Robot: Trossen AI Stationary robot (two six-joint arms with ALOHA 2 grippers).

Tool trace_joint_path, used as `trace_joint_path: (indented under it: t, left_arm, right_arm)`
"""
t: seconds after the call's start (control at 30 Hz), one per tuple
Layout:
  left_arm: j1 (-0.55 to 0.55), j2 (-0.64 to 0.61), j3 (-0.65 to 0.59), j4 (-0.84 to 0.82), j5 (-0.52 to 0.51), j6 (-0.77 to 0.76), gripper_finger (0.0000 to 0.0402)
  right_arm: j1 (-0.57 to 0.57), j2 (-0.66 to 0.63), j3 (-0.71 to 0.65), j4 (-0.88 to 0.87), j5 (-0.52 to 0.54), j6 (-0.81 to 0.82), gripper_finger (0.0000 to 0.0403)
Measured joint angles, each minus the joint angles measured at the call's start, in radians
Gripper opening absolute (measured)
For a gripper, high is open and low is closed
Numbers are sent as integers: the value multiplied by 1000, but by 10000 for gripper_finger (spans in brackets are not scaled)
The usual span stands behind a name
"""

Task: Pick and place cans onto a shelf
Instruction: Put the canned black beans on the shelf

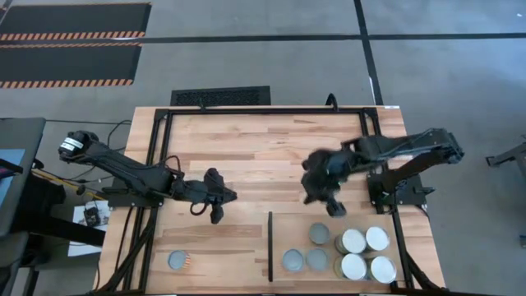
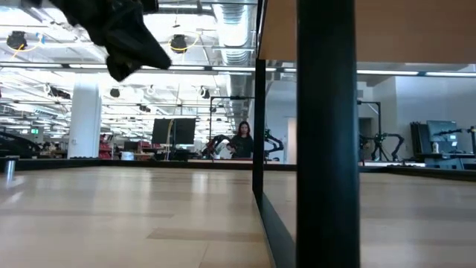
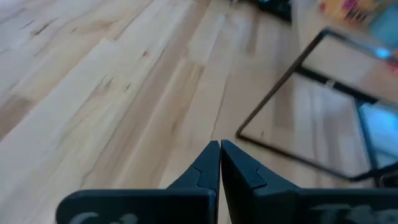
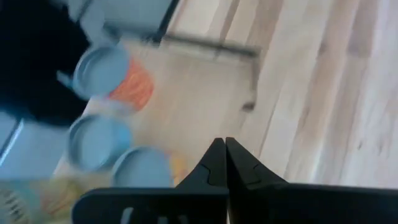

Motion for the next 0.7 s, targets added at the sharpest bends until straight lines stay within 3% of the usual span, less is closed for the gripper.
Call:
trace_joint_path:
  t: [0.2, 0.43, 0.57, 0.7]
  left_arm:
    - [-82, 8, 186, -358, -58, -107, 0]
    - [-211, 37, 384, -746, -98, -442, 0]
    - [-292, 126, 487, -930, -17, -646, 0]
    - [-366, 235, 576, -1012, 92, -834, 0]
  right_arm:
    - [-210, -70, -190, 253, -97, -88, 3]
    - [-411, -74, -276, 409, -187, -194, 3]
    - [-501, -74, -295, 487, -273, -224, 3]
    - [-563, -74, -295, 532, -356, -232, 3]
